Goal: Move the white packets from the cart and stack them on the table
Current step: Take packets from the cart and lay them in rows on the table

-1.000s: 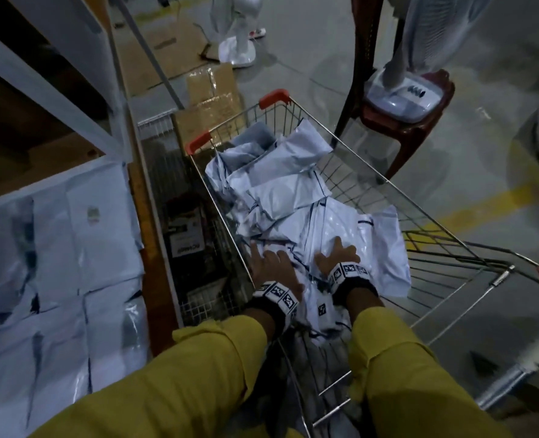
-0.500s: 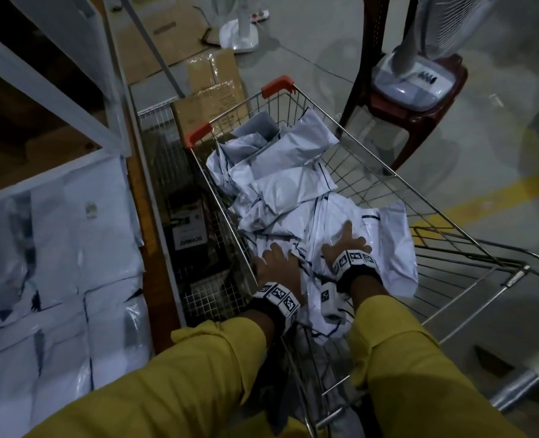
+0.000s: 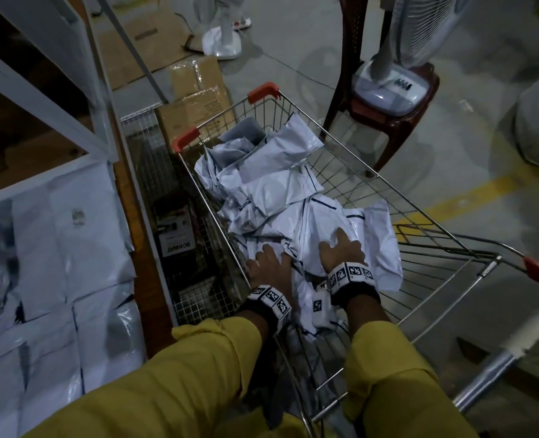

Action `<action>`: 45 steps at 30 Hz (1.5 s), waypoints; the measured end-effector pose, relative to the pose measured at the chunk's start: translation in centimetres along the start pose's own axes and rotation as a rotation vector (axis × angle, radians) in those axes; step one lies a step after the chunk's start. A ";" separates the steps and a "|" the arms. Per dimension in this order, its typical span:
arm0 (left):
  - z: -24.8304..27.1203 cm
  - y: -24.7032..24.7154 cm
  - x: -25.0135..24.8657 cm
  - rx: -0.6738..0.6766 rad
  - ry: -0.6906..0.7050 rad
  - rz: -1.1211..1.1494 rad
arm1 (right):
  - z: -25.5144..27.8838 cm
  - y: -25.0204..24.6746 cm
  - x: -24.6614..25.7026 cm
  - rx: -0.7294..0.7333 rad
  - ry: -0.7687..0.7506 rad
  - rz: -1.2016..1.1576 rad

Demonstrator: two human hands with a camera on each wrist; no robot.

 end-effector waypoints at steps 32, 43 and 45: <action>20.9 -11.9 9.6 -0.529 0.040 0.577 | 24.7 -9.0 0.0 -0.502 -0.403 -0.095; 32.4 -8.3 14.3 -0.833 -0.090 0.703 | 33.9 -6.3 -0.7 -0.429 -0.641 -0.071; 34.4 -7.5 15.0 -0.879 -0.121 0.703 | 35.4 -6.4 -0.9 -0.453 -0.690 -0.057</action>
Point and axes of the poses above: each hand's wrist, its own z-axis away from the middle knuckle, its own y-axis out of the palm, x = y × z, the point moved 2 cm from there along -z, towards the middle knuckle, and after that the axes turned 1 degree about -z, right-handed, at the moved point
